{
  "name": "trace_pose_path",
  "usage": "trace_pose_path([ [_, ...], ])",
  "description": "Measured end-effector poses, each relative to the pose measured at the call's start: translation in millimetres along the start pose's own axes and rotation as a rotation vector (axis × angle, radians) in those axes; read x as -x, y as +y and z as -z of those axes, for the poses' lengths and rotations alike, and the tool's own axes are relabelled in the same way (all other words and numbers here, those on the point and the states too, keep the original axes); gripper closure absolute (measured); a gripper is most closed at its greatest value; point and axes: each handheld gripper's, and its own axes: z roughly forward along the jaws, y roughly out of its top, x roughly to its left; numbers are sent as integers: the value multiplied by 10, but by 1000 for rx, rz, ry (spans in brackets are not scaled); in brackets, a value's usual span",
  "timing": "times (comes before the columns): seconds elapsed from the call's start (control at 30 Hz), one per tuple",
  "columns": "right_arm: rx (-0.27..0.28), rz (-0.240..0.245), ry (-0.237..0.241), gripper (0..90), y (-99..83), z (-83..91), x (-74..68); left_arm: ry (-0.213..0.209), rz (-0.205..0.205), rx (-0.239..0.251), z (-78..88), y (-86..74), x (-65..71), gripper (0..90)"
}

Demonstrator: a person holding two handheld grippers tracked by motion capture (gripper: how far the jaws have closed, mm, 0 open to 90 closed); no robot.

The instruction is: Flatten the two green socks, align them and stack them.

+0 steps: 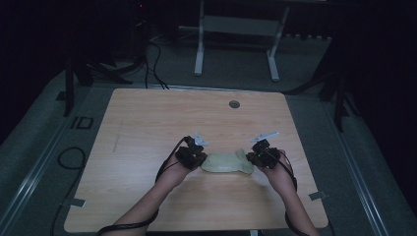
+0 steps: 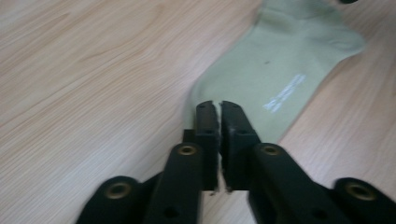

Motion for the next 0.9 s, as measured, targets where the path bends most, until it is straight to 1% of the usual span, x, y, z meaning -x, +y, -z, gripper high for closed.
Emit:
trace_pose_path([
  [0.07,3,6,1,847,14,-5,-22,-6,5,0,-31,18,18,890],
  [0.1,2,9,2,848,25,-16,-42,-12,8,-15,-131,39,38,890],
  [0.17,-15,21,4,839,28,-91,-80,-19,16,-28,-221,32,36,890],
  [0.23,-30,10,7,822,12,-146,-68,-21,32,-38,-298,19,22,890],
  [0.27,-35,8,3,817,4,-172,-57,-18,34,-48,-333,12,10,890],
  [0.3,-43,6,-8,818,-4,-199,-51,-6,33,-56,-363,4,2,890],
  [0.33,-53,3,-10,815,-14,-228,-41,4,35,-59,-382,-6,-12,890],
  [0.4,-71,-3,-11,810,-38,-292,-25,10,34,-74,-409,-33,-47,890],
  [0.43,-80,1,-13,813,-53,-324,-26,13,43,-72,-421,-53,-58,890],
  [0.47,-67,0,-13,813,-61,-336,-34,12,42,-80,-424,-71,-76,890],
  [0.53,-64,-1,-12,812,-52,-345,-50,7,61,-70,-409,-105,-117,890],
  [0.67,-63,6,0,808,-18,-368,-90,18,66,-70,-369,-154,-162,890],
  [0.7,-64,11,1,808,-2,-378,-110,31,74,-66,-339,-192,-199,890],
  [0.73,-60,19,8,804,35,-406,-153,29,77,-65,-323,-213,-222,889],
  [0.8,-62,30,11,803,78,-434,-195,34,86,-63,-290,-251,-271,889],
  [0.83,-63,31,16,802,101,-448,-213,26,90,-60,-277,-272,-299,889],
  [0.9,-65,37,16,802,145,-477,-252,25,112,-53,-254,-308,-358,889],
])
